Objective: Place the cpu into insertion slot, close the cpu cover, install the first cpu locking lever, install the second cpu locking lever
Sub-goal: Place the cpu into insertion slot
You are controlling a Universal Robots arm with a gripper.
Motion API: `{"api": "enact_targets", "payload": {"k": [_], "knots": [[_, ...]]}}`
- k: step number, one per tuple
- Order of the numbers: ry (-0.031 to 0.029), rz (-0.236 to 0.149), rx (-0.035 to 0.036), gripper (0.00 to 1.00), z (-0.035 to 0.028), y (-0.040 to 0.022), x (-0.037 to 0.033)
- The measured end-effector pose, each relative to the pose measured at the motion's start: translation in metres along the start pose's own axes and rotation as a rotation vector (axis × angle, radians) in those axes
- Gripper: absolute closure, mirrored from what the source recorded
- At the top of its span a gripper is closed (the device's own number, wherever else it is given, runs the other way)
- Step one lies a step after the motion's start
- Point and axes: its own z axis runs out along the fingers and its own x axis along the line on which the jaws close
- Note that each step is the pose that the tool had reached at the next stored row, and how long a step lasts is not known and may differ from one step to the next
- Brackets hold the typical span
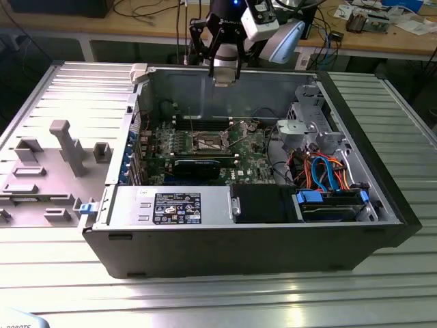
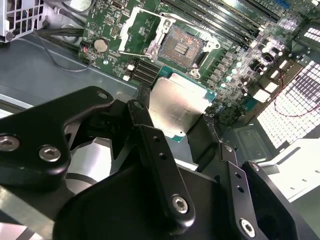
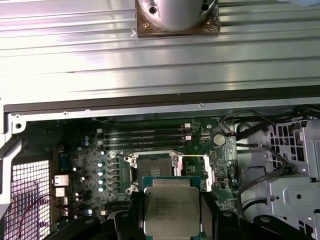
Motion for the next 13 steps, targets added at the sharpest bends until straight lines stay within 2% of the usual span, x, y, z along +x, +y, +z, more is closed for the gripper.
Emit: {"api": "enact_targets", "payload": {"k": [13], "knots": [[-0.0008,0.008,-0.0003,0.46,0.0000,0.0000,0.0000]]}}
